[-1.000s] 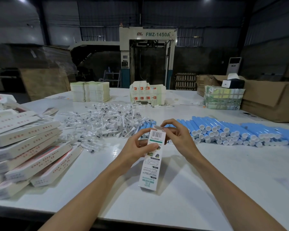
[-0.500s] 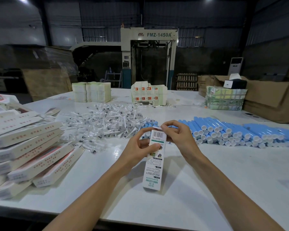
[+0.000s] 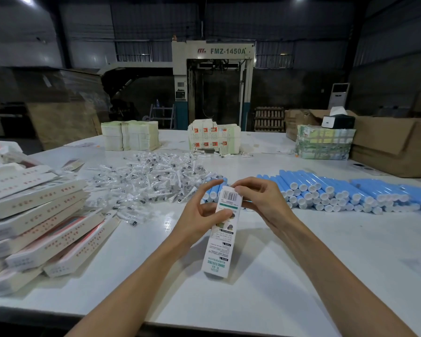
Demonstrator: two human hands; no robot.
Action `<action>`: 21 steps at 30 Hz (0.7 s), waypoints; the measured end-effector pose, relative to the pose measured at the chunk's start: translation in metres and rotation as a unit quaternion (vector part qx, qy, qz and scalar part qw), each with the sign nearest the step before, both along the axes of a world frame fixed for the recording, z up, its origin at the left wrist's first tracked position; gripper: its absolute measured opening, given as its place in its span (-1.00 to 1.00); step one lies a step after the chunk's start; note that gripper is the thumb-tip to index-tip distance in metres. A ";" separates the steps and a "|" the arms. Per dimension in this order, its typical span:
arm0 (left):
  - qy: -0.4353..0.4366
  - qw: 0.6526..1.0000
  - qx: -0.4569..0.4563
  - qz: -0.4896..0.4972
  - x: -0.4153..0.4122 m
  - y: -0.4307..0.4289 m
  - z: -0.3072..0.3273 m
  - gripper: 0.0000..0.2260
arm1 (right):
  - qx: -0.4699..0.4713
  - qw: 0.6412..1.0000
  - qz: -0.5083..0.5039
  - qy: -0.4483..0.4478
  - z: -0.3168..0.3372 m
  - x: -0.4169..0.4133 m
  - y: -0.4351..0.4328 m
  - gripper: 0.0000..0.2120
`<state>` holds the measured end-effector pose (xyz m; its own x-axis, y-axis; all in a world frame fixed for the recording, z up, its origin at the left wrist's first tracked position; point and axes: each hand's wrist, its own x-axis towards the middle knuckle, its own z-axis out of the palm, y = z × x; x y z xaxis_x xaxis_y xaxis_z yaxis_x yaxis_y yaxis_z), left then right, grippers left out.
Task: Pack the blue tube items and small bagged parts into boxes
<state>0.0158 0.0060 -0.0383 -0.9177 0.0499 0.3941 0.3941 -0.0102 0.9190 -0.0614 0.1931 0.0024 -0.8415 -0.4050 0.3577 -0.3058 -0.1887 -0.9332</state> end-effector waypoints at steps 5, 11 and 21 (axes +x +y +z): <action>-0.001 1.000 0.009 -0.004 -0.003 -0.002 -0.003 -0.43 | 0.006 0.999 0.046 0.004 -0.001 0.000 0.004 -0.86; -0.005 1.000 0.018 0.015 -0.005 -0.003 -0.005 -0.52 | 0.027 0.998 0.043 0.028 -0.009 0.002 0.004 -0.87; -0.006 1.000 0.012 0.023 -0.007 -0.003 -0.010 -0.53 | 0.030 0.998 0.010 0.058 -0.013 0.003 0.000 -0.87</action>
<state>0.0084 0.0030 -0.0481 -0.9238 -0.0018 0.3828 0.3828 -0.0145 0.9237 -0.0586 0.1934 -0.0105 -0.7871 -0.4450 0.4271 -0.4097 -0.1404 -0.9013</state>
